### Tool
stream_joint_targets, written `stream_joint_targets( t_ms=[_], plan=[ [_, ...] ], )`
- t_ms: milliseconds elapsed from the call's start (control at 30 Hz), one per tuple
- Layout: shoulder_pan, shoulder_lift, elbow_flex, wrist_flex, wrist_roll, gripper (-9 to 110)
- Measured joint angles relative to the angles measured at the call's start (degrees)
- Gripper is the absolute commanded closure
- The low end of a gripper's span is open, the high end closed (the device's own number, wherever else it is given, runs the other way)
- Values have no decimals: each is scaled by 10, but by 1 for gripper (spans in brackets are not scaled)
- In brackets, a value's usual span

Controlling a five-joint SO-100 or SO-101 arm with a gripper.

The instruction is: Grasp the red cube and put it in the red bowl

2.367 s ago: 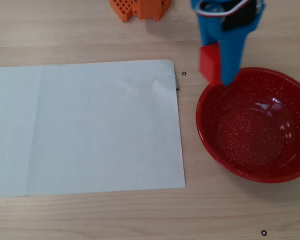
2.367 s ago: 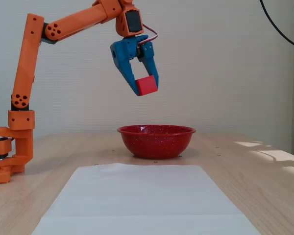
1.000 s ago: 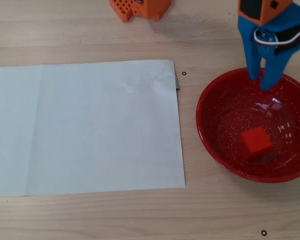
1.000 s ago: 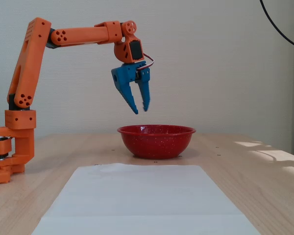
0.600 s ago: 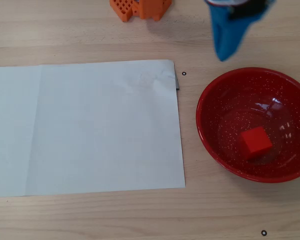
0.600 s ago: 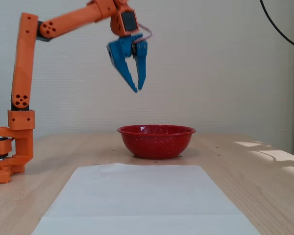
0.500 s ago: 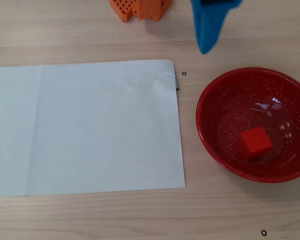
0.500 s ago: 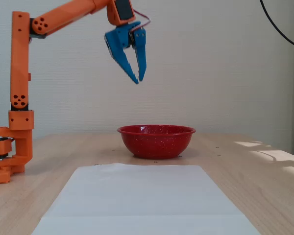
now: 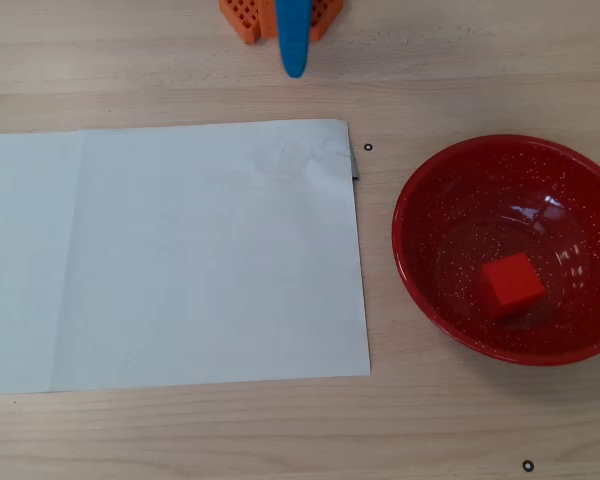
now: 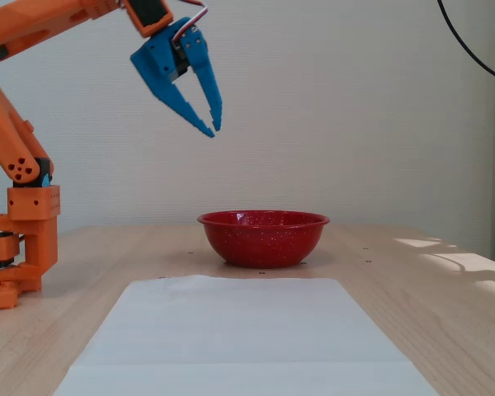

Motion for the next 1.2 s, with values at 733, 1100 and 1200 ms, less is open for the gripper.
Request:
stream_joint_targets(
  t_ms=[733,1100,1200],
  plan=[
    [-47,398,672,-441,-7,101],
    [-42,592,836,-477,-11,101],
    [-42,634,867,-481,-11,101]
  ],
)
